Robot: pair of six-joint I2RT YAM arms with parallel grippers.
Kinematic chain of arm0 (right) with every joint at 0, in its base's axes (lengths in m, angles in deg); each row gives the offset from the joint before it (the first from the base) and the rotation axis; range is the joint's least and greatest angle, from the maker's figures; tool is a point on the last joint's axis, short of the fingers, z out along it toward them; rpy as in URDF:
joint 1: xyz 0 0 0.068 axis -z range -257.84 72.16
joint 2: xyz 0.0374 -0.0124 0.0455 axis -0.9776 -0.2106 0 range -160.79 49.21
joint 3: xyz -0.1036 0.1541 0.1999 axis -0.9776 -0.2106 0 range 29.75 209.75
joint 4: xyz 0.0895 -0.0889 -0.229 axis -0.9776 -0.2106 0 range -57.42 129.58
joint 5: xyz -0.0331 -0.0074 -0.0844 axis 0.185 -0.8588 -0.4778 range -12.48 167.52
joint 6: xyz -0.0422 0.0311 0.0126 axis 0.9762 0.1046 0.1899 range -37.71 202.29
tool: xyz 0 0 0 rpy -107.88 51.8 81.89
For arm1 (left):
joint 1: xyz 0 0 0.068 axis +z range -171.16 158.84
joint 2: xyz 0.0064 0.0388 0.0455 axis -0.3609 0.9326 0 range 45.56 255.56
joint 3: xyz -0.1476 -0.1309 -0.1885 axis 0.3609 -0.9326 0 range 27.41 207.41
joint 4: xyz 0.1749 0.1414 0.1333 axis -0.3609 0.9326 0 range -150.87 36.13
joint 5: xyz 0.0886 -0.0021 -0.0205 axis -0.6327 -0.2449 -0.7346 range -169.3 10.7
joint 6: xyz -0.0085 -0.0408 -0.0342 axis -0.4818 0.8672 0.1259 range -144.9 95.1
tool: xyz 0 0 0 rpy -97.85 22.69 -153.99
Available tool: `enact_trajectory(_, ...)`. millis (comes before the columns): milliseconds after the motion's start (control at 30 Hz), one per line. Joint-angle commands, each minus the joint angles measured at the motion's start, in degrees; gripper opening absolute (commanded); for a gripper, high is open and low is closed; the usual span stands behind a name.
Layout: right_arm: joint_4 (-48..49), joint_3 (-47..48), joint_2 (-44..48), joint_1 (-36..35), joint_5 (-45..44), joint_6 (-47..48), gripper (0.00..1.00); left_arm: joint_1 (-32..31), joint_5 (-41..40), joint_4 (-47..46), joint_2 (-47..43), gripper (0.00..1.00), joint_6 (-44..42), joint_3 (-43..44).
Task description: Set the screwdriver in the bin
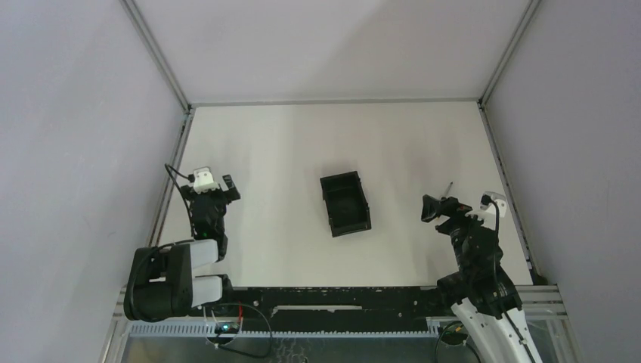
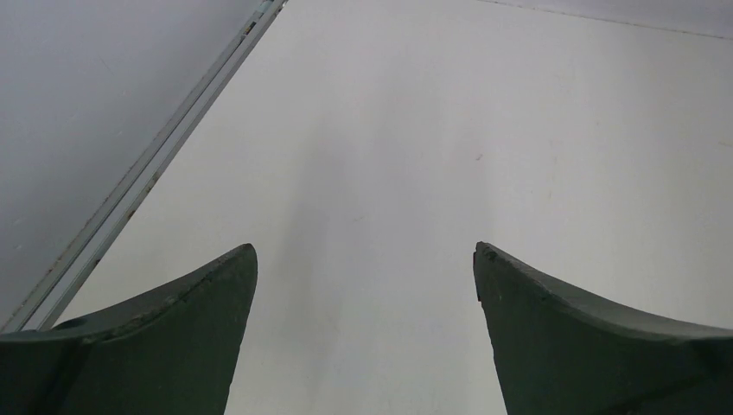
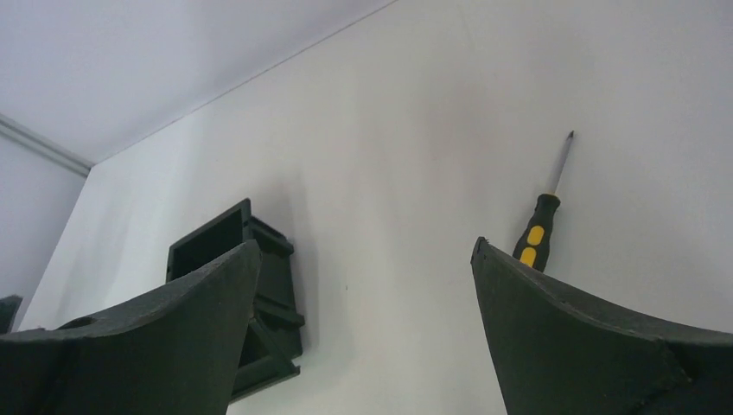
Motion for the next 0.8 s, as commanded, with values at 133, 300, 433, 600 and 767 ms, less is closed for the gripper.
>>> enact_trajectory(133, 7.68, 7.59, -7.53, 0.18, -8.69, 4.56, 1.00, -0.36, -0.23, -2.43, 0.08, 1.00, -1.03, 2.61)
enact_trajectory(300, 3.74, 23.11, -23.92, 2.02, -3.79, 11.11, 1.00, -0.36, -0.23, -2.43, 0.13, 1.00, -1.03, 2.65)
enact_trajectory(433, -17.05, 44.15, -48.23, 13.26, 5.57, 10.70, 1.00, -0.33, -0.26, -2.38, 0.10, 1.00, -1.03, 2.69)
enact_trajectory(600, -31.27, 51.90, -67.78, 24.75, 15.19, 11.77, 0.93, -0.32, -0.23, -2.43, 0.11, 1.00, -1.03, 2.65)
enact_trajectory(767, -27.53, 45.87, -79.69, 29.80, 18.40, 12.46, 0.85, -0.36, -0.25, -2.38, 0.09, 1.00, -1.08, 2.68)
